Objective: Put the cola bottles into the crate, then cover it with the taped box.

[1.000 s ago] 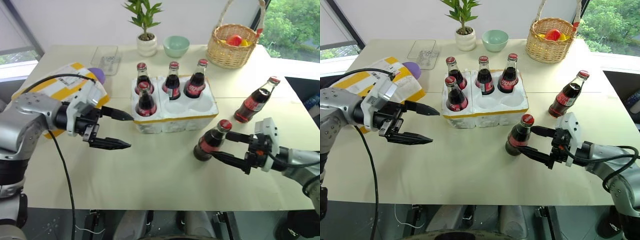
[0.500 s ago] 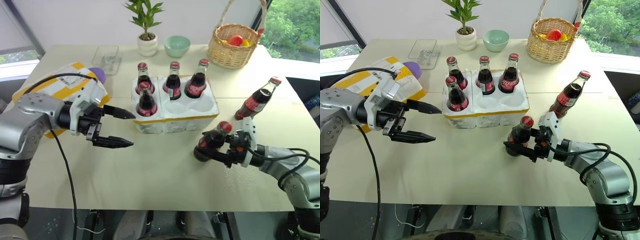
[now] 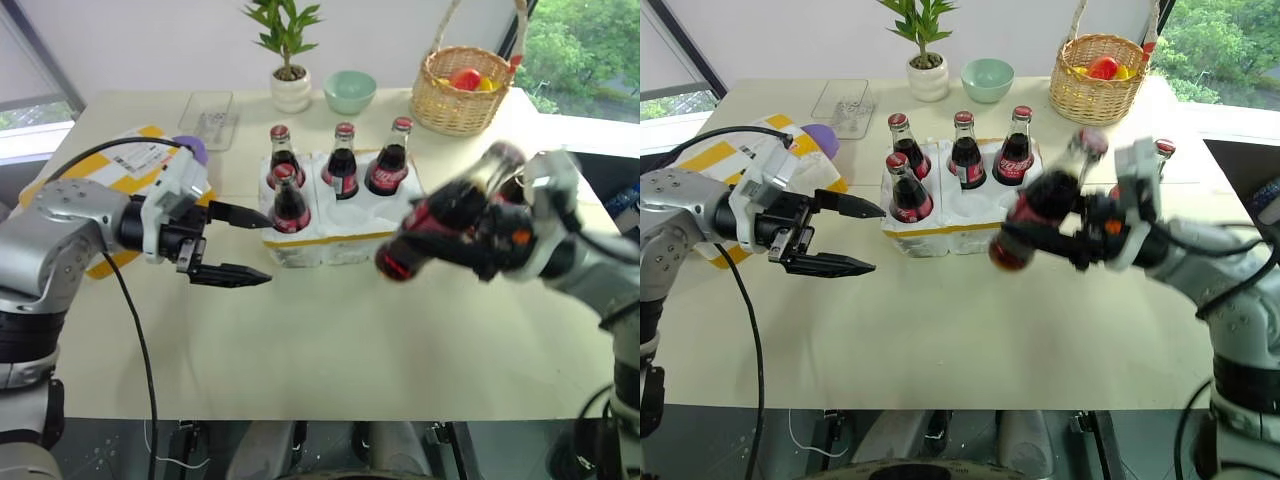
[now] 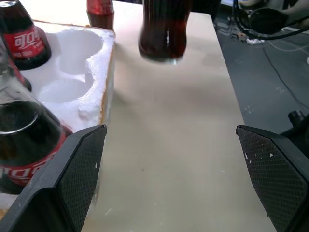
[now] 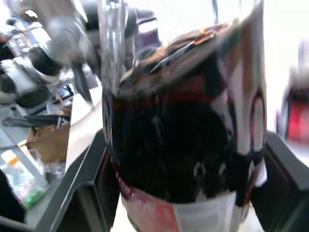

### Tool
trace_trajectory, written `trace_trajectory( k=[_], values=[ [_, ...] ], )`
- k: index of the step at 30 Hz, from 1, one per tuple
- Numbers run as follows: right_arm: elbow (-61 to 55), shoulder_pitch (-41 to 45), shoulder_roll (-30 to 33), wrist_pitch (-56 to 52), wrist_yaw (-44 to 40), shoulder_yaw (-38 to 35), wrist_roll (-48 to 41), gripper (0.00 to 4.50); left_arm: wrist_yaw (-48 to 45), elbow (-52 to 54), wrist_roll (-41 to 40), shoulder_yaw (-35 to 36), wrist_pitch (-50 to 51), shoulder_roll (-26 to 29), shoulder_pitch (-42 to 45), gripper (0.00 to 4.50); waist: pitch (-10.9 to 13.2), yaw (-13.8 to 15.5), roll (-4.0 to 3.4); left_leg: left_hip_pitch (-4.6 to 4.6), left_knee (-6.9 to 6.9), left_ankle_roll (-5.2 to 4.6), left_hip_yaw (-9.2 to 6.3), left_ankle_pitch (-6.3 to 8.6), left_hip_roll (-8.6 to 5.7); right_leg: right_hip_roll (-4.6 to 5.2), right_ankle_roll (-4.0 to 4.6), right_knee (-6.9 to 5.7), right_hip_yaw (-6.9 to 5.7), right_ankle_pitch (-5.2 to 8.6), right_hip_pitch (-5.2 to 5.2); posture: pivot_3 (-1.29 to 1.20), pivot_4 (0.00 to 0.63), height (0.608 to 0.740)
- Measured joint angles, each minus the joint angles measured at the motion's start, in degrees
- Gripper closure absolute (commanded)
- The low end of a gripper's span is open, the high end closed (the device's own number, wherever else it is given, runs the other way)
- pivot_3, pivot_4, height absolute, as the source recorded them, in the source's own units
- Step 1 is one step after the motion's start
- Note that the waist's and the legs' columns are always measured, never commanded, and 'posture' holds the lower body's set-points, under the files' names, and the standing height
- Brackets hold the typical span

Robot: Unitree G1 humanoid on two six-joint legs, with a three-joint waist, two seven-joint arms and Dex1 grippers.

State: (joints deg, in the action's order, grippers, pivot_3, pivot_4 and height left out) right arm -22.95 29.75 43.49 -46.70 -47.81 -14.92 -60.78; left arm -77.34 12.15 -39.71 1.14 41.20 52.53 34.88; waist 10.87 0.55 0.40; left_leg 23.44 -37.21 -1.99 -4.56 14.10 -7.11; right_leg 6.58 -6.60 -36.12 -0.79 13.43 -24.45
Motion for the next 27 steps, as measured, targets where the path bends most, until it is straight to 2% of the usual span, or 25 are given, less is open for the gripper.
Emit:
trace_trajectory(
  k=[3, 6, 12, 20, 23, 24, 27],
  values=[
    [5.8, 9.5, -3.4, 1.5, 2.1, 5.0, 4.4, 1.68, 1.2, -0.4, -0.4, 0.2, 0.1, -0.8, 0.1, 0.0, 0.0, 0.0, 0.03, 0.03, -0.03, 0.13, 0.02, -0.08, -0.02, 0.01, 0.0, 0.01, 0.01, -0.01, -0.01, 0.0, 0.15, 0.732],
    [13.7, 14.0, -6.5, 4.1, 2.6, 10.9, 12.4, 1.68, 3.1, -0.3, -0.7, 1.2, 0.6, -1.0, -0.4, 0.0, 0.0, 0.0, 0.03, 0.05, -0.06, 0.18, 0.02, -0.12, -0.05, 0.02, 0.0, 0.0, 0.01, -0.01, -0.01, 0.0, 0.15, 0.732],
    [24.5, 16.9, -11.5, 10.7, 0.3, 20.4, 25.1, 1.68, 8.3, 0.8, -2.4, 5.6, 1.5, -1.5, -1.8, 0.0, 0.0, -0.2, 0.02, 0.14, -0.01, 0.32, 0.01, -0.2, -0.04, -0.03, 0.01, -0.06, 0.01, -0.02, -0.17, 0.0, 0.15, 0.732],
    [30.4, 16.7, -14.9, 17.3, -3.9, 26.9, 36.0, 1.68, 13.2, 3.4, -4.7, 9.3, 2.3, -1.9, -5.3, 0.0, 0.0, -1.1, 0.03, 0.17, -0.04, 0.38, 0.01, -0.23, -0.05, -0.06, 0.01, -0.08, 0.02, -0.03, -0.18, 0.0, 0.15, 0.732],
    [33.5, 16.8, -16.7, 18.4, -4.3, 27.8, 38.5, 0.2, 13.9, 4.2, -5.0, 9.3, 2.3, -2.0, -5.5, 0.0, 0.0, -1.4, 0.03, 0.14, -0.03, 0.45, 0.01, -0.27, -0.03, -0.09, 0.06, -0.12, 0.03, -0.06, -0.19, 0.0, 0.15, 0.732],
    [34.1, 17.2, -17.2, 18.5, -4.5, 27.8, 39.3, 0.04, 14.0, 4.4, -5.0, 9.3, 2.3, -2.0, -5.6, 0.0, 0.0, -1.5, 0.05, 0.07, -0.01, 0.45, 0.01, -0.27, -0.01, -0.11, 0.06, -0.12, 0.04, -0.06, -0.15, 0.0, 0.15, 0.732],
    [35.3, 17.7, -17.9, 19.0, -4.6, 27.6, 40.4, 0.04, 14.0, 4.7, -5.3, 9.3, 2.3, -2.0, -5.8, 0.0, 0.0, -1.6, 0.06, 0.03, 0.01, 0.47, 0.0, -0.28, 0.02, -0.14, 0.07, -0.12, 0.05, -0.06, -0.12, 0.0, 0.15, 0.732]
  ],
)
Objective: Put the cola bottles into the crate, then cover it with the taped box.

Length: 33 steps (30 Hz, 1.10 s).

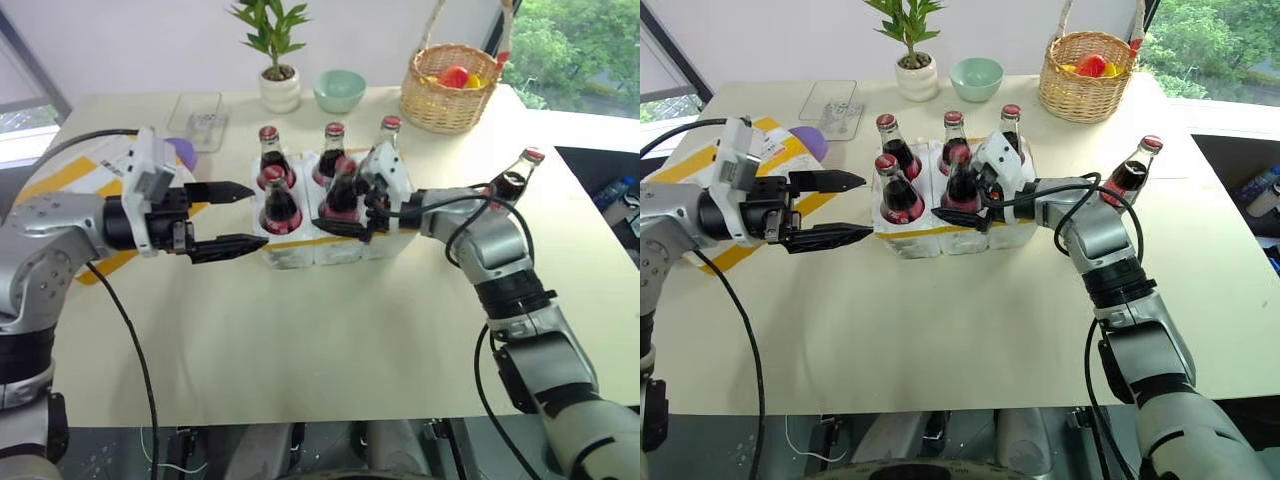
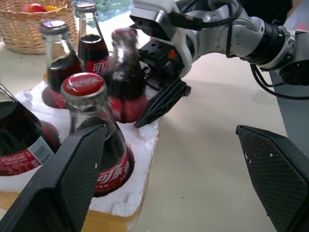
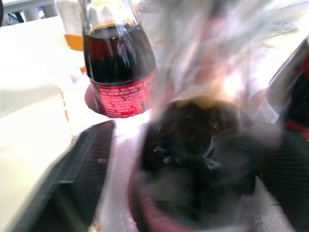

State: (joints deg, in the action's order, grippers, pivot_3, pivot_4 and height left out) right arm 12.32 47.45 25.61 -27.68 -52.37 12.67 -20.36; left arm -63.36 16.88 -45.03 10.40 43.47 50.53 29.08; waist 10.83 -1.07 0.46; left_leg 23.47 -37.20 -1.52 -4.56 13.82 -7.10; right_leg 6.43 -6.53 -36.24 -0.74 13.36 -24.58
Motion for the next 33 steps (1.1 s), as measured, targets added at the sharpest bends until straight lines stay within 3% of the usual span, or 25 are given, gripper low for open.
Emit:
trace_trajectory(
  k=[3, 7, 13, 19, 24, 33],
  values=[
    [-0.5, -0.2, 0.0, -0.8, 0.0, -0.8, 0.2, 0.04, 0.0, 0.1, -0.3, -0.1, 0.0, 0.0, 0.1, 0.0, 0.0, 0.1, 0.01, -0.02, -0.03, 0.01, 0.0, -0.01, 0.0, 0.0, 0.03, 0.0, 0.01, -0.02, 0.03, 0.0, 0.15, 0.732],
    [-10.2, -5.7, 4.1, -7.2, 0.5, -6.0, -3.5, 0.04, -0.2, 0.0, -0.5, -0.7, 0.0, -0.1, 0.4, 0.0, 0.0, 1.1, 0.0, 0.01, -0.02, -0.01, -0.11, 0.01, -0.05, -0.01, 0.04, 0.01, 0.01, -0.02, 0.0, 0.0, 0.15, 0.732],
    [-32.1, -19.6, 11.4, -20.0, 6.4, -20.6, -12.9, 0.04, -1.9, -1.2, -0.5, -3.3, -0.1, -1.0, 2.5, 0.0, 0.0, 1.9, 0.0, 0.06, 0.01, -0.3, -0.11, 0.18, -0.04, 0.0, 0.05, 0.09, 0.02, -0.02, 0.04, 0.0, 0.15, 0.732],
    [-45.9, -35.9, 12.6, -29.0, 15.0, -35.6, -19.8, 0.04, -4.9, -4.4, 0.8, -6.6, -1.2, -1.8, 6.1, 0.0, 0.0, 1.9, 0.01, 0.03, -0.01, -0.32, -0.1, 0.19, -0.01, 0.01, 0.05, 0.06, 0.03, -0.02, 0.08, 0.0, 0.15, 0.732],
    [-46.9, -44.6, 10.3, -29.9, 23.2, -45.7, -19.4, 0.04, -6.6, -7.0, 2.2, -8.6, -2.3, -3.1, 8.2, 0.0, 0.0, 1.8, 0.0, 0.03, 0.0, -0.33, -0.06, 0.19, -0.01, 0.02, 0.05, 0.08, 0.04, -0.02, 0.08, 0.0, 0.15, 0.732],
    [-38.8, -44.3, 7.3, -20.6, 30.2, -46.8, -13.3, 0.04, -7.7, -8.4, 3.3, -9.6, -2.9, -4.7, 9.7, 0.0, 0.0, 1.7, 0.0, 0.01, -0.01, -0.32, -0.06, 0.17, 0.0, 0.0, 0.05, 0.06, 0.04, -0.02, 0.09, 0.0, 0.15, 0.732]
  ],
)
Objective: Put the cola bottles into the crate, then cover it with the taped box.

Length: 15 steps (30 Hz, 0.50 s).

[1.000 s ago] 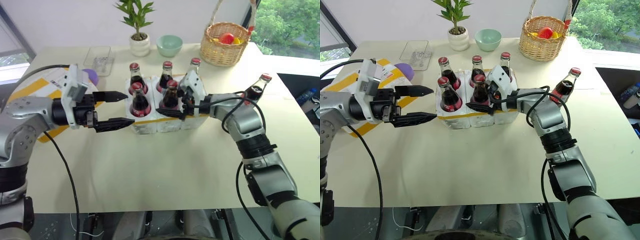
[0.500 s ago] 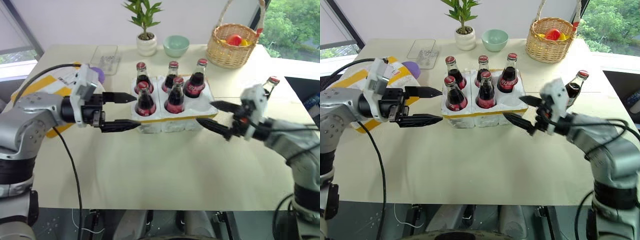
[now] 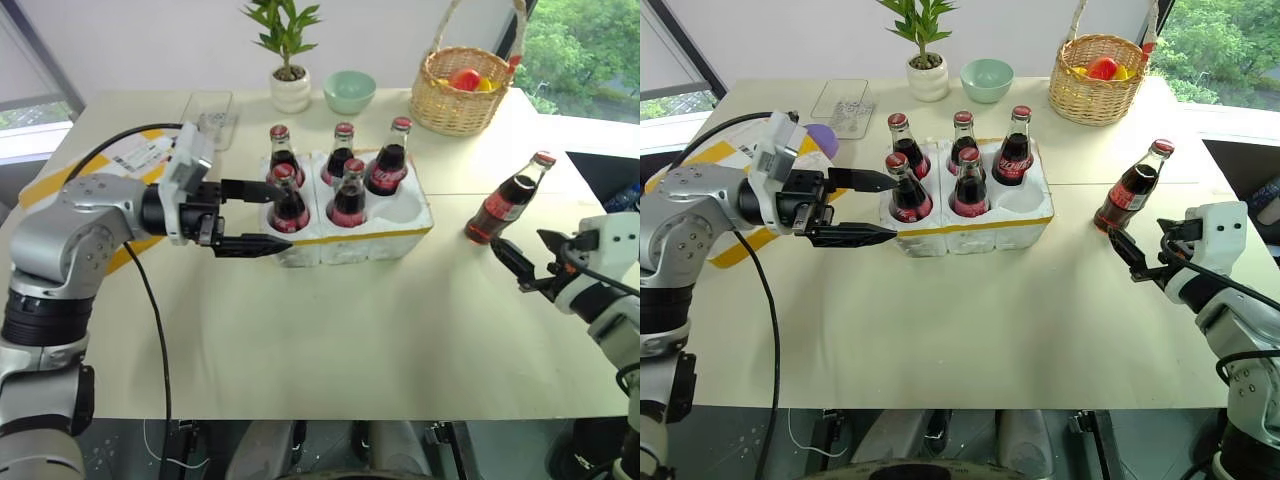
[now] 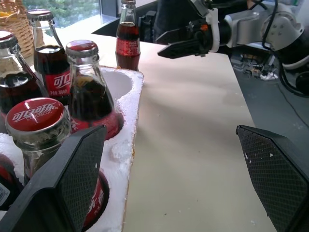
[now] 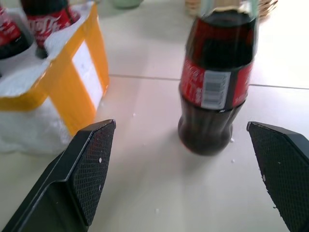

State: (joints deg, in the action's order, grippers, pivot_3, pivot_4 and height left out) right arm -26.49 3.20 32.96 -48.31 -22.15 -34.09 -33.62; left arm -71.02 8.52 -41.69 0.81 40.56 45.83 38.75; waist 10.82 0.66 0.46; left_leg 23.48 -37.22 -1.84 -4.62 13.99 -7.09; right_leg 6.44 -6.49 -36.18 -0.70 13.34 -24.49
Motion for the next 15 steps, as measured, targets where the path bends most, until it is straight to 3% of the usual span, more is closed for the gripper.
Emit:
trace_trajectory(
  k=[15],
  values=[
    [21.2, 13.2, 1.0, 10.4, -0.7, 7.3, 6.1, 0.04, 2.2, 3.6, -1.1, 2.3, 1.0, 0.8, -2.8, 0.0, 0.0, -0.1, -0.01, 0.0, 0.0, 0.08, 0.0, -0.05, 0.0, -0.01, 0.0, 0.0, 0.0, 0.0, 0.0, 0.0, 0.15, 0.732]
  ],
)
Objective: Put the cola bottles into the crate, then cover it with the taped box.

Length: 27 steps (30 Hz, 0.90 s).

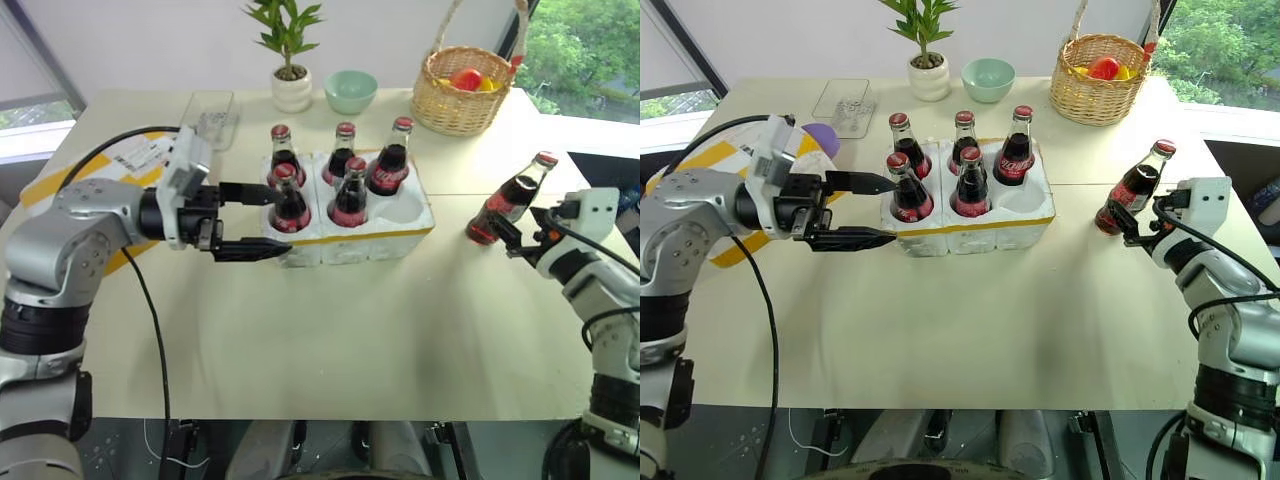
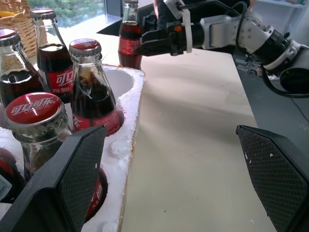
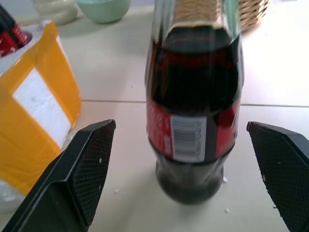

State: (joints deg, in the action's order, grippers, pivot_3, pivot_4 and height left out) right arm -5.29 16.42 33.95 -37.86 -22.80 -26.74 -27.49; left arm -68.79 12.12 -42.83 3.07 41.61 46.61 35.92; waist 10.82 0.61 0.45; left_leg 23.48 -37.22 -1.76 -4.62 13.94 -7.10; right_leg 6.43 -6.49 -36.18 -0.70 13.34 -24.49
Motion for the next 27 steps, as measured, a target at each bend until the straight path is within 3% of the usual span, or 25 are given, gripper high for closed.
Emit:
trace_trajectory(
  k=[11, 14, 15, 16, 22, 27],
  values=[
    [18.5, 10.2, -0.3, 9.0, -1.9, 5.3, 4.2, 0.04, 1.7, 2.6, -1.6, 1.2, 0.7, 0.7, -1.8, 0.0, 0.0, -0.1, 0.0, 0.0, 0.0, 0.27, 0.01, -0.16, 0.0, 0.0, 0.0, 0.0, 0.0, 0.0, 0.0, 0.0, 0.15, 0.732],
    [21.2, 11.2, -0.3, 10.9, -2.3, 5.8, 4.7, 0.85, 1.9, 2.6, -1.6, 1.2, 0.7, 0.7, -1.8, 0.0, 0.0, 0.0, 0.0, 0.0, 0.02, 0.27, 0.0, -0.16, 0.0, -0.01, 0.0, 0.0, 0.0, 0.0, 0.0, 0.0, 0.15, 0.732],
    [21.3, 11.1, -0.4, 11.2, -2.6, 5.8, 4.6, 1.41, 1.9, 2.6, -1.6, 1.2, 0.7, 0.7, -1.8, 0.0, 0.0, 0.0, -0.01, 0.0, 0.02, 0.27, 0.0, -0.16, 0.0, -0.01, 0.0, 0.0, 0.0, 0.0, 0.0, 0.0, 0.15, 0.732],
    [21.3, 11.1, -0.4, 11.4, -2.9, 5.8, 4.7, 1.67, 2.0, 2.6, -1.6, 1.2, 0.8, 0.8, -1.8, 0.0, 0.0, 0.0, -0.01, 0.0, 0.01, 0.27, 0.0, -0.16, -0.01, -0.01, 0.0, 0.0, 0.01, 0.0, 0.0, 0.0, 0.15, 0.732],
    [16.2, 7.7, -0.4, 10.3, -4.5, 5.7, 3.2, 1.64, 2.5, 2.7, -1.7, 1.3, 0.8, 1.4, -1.9, 0.0, 0.0, 0.0, -0.05, 0.0, 0.05, 0.27, 0.0, -0.16, 0.0, -0.01, 0.0, -0.01, 0.01, 0.0, -0.04, 0.0, 0.15, 0.732],
    [5.9, 8.1, -0.6, 4.7, -5.7, 5.7, -3.9, 1.64, 2.6, 2.7, -1.8, 1.3, 0.9, 1.5, -2.1, 0.0, 0.1, -0.8, -0.18, 0.01, 0.08, 0.26, 0.04, -0.15, 0.01, -0.02, 0.0, -0.03, 0.06, 0.0, -0.09, 0.0, 0.15, 0.732]
  ],
)
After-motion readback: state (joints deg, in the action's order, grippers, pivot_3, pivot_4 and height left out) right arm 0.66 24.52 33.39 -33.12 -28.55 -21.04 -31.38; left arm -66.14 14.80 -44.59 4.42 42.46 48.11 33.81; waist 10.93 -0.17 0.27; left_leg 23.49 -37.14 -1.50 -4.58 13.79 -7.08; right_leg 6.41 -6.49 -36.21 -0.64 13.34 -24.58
